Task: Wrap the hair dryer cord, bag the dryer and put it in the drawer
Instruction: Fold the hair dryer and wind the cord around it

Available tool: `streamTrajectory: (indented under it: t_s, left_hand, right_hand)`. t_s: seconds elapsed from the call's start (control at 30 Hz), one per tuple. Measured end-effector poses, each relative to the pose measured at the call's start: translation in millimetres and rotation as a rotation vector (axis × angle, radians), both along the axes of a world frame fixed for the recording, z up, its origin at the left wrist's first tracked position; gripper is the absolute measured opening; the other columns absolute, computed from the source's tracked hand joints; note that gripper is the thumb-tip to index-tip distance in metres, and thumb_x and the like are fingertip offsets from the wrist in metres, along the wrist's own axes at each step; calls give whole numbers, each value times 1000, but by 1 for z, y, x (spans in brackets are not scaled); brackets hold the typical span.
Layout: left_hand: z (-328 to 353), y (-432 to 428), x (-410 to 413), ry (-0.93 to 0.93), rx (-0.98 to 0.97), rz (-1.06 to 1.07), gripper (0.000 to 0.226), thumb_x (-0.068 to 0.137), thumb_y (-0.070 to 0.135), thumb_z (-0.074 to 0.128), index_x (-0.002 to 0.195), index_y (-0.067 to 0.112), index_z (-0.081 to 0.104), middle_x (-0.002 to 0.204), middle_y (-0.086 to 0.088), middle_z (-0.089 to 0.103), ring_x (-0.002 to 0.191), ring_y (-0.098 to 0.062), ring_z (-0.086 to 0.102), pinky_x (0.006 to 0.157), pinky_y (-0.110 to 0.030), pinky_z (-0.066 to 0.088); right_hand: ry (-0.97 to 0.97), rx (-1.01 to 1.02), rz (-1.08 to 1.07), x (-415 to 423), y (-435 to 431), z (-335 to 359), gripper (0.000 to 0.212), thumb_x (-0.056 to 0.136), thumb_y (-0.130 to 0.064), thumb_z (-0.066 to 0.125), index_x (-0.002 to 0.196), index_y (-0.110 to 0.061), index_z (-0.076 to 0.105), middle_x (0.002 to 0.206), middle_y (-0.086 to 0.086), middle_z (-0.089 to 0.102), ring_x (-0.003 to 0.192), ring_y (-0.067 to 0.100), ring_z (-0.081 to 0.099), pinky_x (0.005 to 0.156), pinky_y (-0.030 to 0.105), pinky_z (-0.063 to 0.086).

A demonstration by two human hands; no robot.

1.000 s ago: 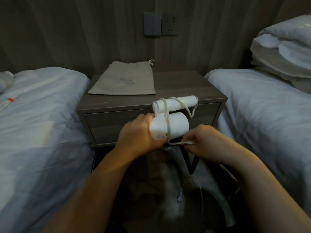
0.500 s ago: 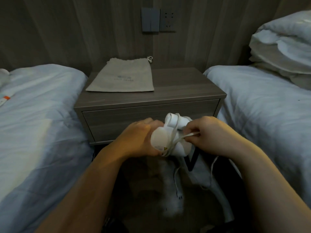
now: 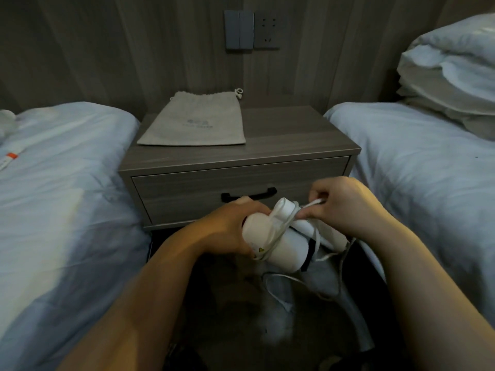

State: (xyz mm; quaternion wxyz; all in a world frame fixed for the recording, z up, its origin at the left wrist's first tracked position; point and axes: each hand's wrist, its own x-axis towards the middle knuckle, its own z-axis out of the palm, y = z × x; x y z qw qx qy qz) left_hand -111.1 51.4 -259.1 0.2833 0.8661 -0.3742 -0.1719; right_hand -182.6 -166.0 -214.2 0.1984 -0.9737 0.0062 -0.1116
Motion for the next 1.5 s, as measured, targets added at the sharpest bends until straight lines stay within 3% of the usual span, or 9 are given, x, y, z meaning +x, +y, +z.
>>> streamTrajectory:
  t_s: [0.13,0.27,0.4,0.6,0.7,0.8,0.93,1.23,1.5]
  left_hand:
    - [2,3,1,85,-60,-47,71,60,16,84,115,43,47,121,9,46,110,-10,50,89,-26,49]
    - [4,7,0,222,-124,-117,74,61,8,83,109,49,45,120,22,47,112,-3,49,89,-19,47]
    - [6,6,-2,339,-237,-163,71,54,19,83,110,46,50,121,17,52,113,-4,52,91,-24,50]
    - [-1,0,-5,605,-529,-65,67,46,15,77,110,25,58,110,-4,59,103,-20,59,81,-37,54]
    - [-2,-5,-4,694,-688,1,70,44,15,79,111,16,57,102,-8,61,94,-21,61,73,-33,56]
    - [0,-9,-3,762,-860,115,84,29,28,91,107,18,60,91,-4,66,84,-18,65,69,-33,57]
    - [5,-14,-4,769,-1004,309,60,43,15,79,100,24,61,92,-3,65,85,-21,63,69,-39,56]
    - [7,-29,-15,626,-1024,482,32,79,2,65,96,26,55,95,-2,61,86,-19,61,71,-37,57]
    - [12,-29,-19,671,-909,524,33,89,41,53,110,18,63,114,-10,69,106,-26,65,96,-45,50]
  right_hand:
    - [81,343,214,3,-21,1,27,79,-2,68,70,-27,68,70,-6,69,68,5,63,70,18,50]
    - [98,718,290,7,-29,-8,24,78,10,63,73,-14,65,57,-6,61,52,0,55,55,11,44]
    - [127,1027,257,14,-31,-19,14,67,-8,71,68,-9,57,46,-1,56,39,5,47,42,14,38]
    - [88,1419,297,29,-21,-42,74,22,-48,92,79,-7,68,66,2,73,56,11,67,52,20,54]
    - [115,1493,204,27,-10,-49,70,22,-43,92,79,-9,72,67,3,74,62,13,70,55,24,56]
    - [43,1453,251,28,-5,-48,42,55,-19,77,95,-8,68,81,2,76,75,16,71,64,26,57]
    - [61,1367,239,27,3,-48,31,64,15,58,80,-10,67,65,1,68,61,18,58,50,19,45]
    - [261,1561,264,18,23,-41,46,66,-36,71,102,-10,61,87,2,74,74,11,69,54,22,51]
    - [179,1403,65,13,27,-39,27,71,-31,62,92,-14,61,79,1,70,67,11,65,62,27,48]
